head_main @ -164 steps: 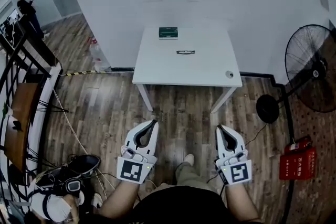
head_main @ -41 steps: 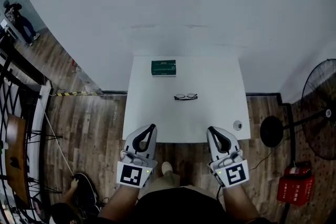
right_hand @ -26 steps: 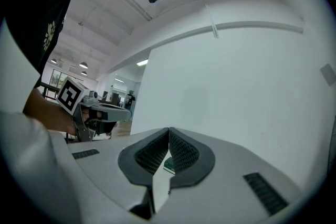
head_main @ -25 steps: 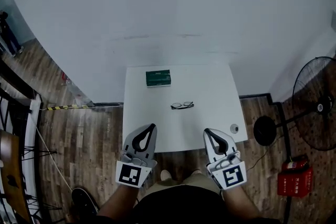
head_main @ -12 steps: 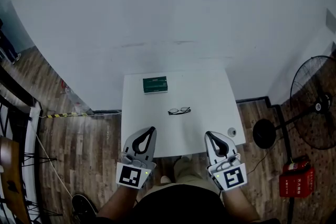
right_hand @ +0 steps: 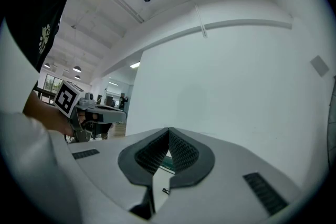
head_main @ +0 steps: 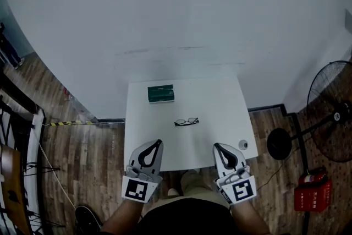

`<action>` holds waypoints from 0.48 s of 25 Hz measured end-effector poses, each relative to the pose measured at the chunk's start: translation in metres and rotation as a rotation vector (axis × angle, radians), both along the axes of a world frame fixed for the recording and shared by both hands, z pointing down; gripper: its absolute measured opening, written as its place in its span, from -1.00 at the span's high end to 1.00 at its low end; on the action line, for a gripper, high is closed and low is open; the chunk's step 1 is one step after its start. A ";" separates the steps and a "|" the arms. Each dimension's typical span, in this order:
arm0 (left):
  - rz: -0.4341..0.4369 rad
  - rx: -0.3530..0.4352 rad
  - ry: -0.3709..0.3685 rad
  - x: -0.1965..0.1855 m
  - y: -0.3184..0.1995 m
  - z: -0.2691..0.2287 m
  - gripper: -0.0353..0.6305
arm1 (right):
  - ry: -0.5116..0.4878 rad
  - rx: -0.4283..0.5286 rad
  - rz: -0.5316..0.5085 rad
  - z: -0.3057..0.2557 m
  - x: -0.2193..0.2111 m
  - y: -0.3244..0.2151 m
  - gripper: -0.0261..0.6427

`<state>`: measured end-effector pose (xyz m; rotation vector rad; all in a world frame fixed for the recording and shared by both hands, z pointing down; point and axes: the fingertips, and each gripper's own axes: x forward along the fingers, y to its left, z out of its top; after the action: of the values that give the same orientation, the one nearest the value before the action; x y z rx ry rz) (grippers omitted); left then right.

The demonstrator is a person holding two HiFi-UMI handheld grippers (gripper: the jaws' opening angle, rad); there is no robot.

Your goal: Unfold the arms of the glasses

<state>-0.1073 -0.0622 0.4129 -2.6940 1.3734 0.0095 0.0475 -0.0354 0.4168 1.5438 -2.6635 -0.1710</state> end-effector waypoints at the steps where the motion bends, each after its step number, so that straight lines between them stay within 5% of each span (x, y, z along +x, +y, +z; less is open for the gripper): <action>1: 0.001 -0.005 -0.002 0.003 -0.001 0.004 0.88 | 0.002 -0.007 -0.004 0.003 0.001 -0.002 0.92; 12: 0.041 -0.028 -0.087 0.036 -0.026 0.053 0.88 | 0.002 -0.060 -0.044 0.036 0.015 -0.026 0.92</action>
<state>-0.0709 -0.0879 0.4657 -2.7093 1.3034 -0.1228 0.0623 -0.0613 0.4528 1.4686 -2.6762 -0.0930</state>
